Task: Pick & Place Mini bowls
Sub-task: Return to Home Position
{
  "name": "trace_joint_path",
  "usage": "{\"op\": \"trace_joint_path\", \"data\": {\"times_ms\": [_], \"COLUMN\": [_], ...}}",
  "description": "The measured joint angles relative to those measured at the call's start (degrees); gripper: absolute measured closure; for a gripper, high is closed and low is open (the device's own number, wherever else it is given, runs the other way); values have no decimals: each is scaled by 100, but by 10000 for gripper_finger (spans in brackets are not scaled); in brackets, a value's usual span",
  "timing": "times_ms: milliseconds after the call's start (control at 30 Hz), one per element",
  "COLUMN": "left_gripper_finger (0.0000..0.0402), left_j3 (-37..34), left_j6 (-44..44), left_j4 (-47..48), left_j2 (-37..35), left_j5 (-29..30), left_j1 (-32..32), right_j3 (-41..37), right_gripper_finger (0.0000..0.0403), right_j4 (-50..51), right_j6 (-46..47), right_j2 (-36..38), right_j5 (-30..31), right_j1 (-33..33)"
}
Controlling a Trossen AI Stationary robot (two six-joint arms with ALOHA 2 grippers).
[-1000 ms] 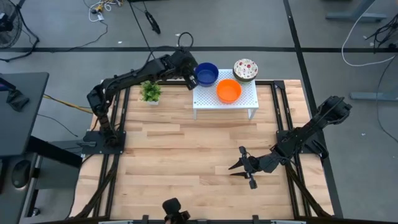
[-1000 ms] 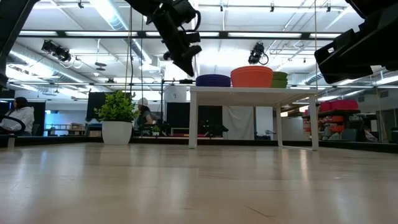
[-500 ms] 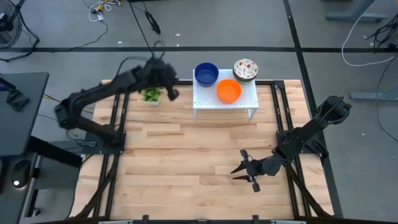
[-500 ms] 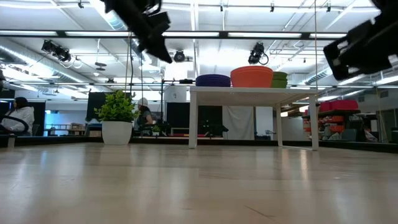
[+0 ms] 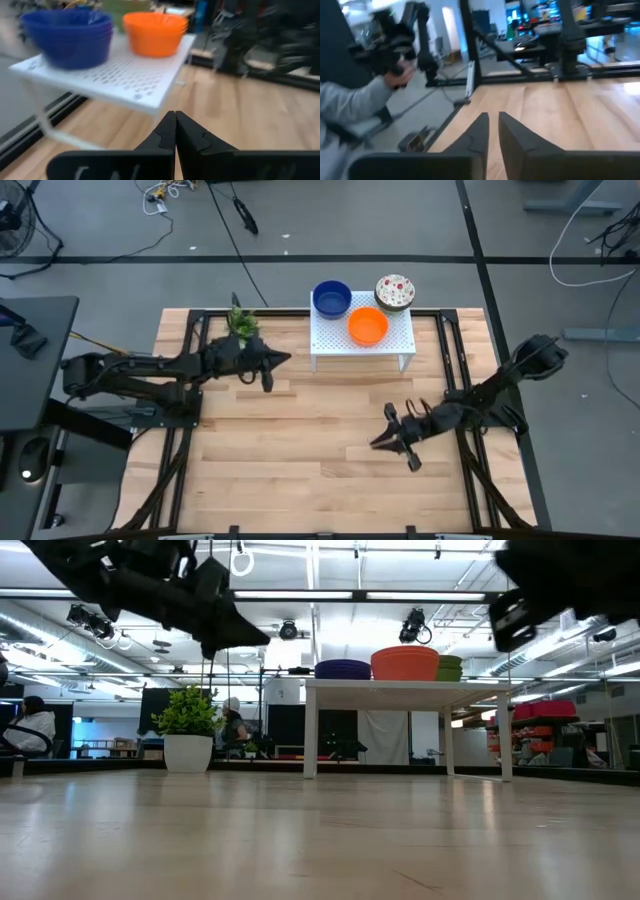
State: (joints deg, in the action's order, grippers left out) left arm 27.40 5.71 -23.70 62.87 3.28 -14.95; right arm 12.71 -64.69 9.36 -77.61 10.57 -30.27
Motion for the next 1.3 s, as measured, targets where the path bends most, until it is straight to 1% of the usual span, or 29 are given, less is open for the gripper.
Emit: {"op": "trace_joint_path", "data": {"times_ms": [100, 200, 333, 400, 433, 567, 667, 733, 867, 933, 1067, 1300], "left_gripper_finger": [396, 395, 395, 395, 395, 395, 395, 395, 395, 395, 395, 395], "left_j3": [-72, -70, -70, -70, -70, -70, -70, -70, -70, -70, -70, -70], "left_j6": [-13, -17, -34, -34, -36, -37, -37, -34, -34, -34, -34, -41], "left_j4": [-335, -412, -419, -400, -392, -379, -336, -341, -339, -341, -339, -155], "left_j2": [0, 0, 0, 0, 0, 0, 0, 0, 0, 0, 0, 2], "left_j5": [25, 65, 190, 204, 204, 202, 203, 203, 202, 202, 202, 202], "left_j1": [194, 275, 296, 296, 296, 296, 296, 296, 294, 294, 294, 294], "right_j3": [41, 67, 72, 72, 74, 73, 75, 207, 794, 1001, 920, 513], "right_gripper_finger": [373, 391, 398, 395, 393, 398, 399, 399, 400, 401, 401, 401], "right_j4": [9, 61, 613, 1170, 1612, 3190, 4036, 4664, 6457, 7104, 7250, 7287], "right_j6": [127, 239, 335, 396, 420, 354, 201, 215, -156, -275, -203, -179], "right_j2": [155, 521, 1455, 2036, 2366, 3738, 4586, 5066, 5732, 5952, 6246, 6456], "right_j5": [-458, -1270, -2108, -2417, -2518, -2562, -2569, -2572, -2512, -2435, -2411, -2302], "right_j1": [449, 930, 1769, 2226, 2435, 3134, 3465, 3648, 3877, 3929, 3933, 3931]}}
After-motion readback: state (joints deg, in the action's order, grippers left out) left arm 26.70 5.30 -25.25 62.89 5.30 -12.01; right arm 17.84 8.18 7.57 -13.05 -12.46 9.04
